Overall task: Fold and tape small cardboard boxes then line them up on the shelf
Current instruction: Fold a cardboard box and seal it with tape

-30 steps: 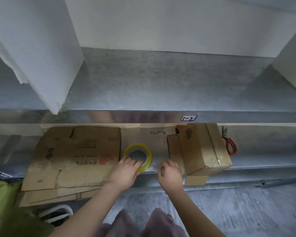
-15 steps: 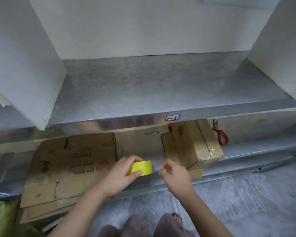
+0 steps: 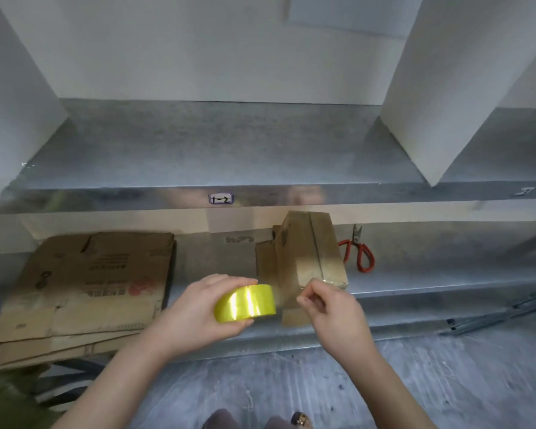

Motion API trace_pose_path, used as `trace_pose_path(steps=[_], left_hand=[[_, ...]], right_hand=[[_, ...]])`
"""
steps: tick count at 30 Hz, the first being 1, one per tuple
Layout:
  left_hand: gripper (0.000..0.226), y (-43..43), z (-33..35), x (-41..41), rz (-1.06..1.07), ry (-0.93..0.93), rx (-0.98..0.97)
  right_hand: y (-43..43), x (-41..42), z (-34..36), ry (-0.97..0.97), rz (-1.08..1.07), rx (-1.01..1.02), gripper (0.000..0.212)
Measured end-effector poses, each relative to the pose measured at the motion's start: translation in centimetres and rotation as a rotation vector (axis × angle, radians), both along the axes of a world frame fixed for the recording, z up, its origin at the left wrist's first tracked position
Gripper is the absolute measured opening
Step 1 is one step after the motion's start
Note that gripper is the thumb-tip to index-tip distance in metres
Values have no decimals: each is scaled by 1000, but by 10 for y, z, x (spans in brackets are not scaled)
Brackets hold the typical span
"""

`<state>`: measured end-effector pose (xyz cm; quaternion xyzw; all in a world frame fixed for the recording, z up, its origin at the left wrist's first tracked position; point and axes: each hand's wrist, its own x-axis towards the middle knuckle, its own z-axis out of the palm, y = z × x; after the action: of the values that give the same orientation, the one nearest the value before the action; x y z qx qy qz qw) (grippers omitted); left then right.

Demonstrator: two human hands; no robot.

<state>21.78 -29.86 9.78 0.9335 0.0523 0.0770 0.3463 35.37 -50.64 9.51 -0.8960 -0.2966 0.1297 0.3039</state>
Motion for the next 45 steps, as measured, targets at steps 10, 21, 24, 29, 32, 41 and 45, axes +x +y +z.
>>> trace_pose_path(steps=[10, 21, 24, 29, 32, 41, 45], left_hand=[[50, -9, 0, -1, 292, 153, 142], [62, -43, 30, 31, 158, 73, 395], [62, -42, 36, 29, 171, 66, 384], [63, -33, 37, 23, 348, -23, 28], [54, -26, 32, 17, 360, -13, -274], [49, -27, 24, 5, 276, 59, -546], [49, -32, 28, 8, 257, 59, -533]], right_hand=[[-99, 115, 17, 130, -127, 115, 23], [-43, 83, 3, 117, 326, 171, 14], [-29, 75, 2, 187, 339, 222, 27], [-12, 67, 0, 246, 298, 265, 31], [-4, 64, -4, 281, 289, 264, 30], [12, 58, -11, 626, 203, 310, 42], [15, 57, -12, 567, 221, 321, 32]])
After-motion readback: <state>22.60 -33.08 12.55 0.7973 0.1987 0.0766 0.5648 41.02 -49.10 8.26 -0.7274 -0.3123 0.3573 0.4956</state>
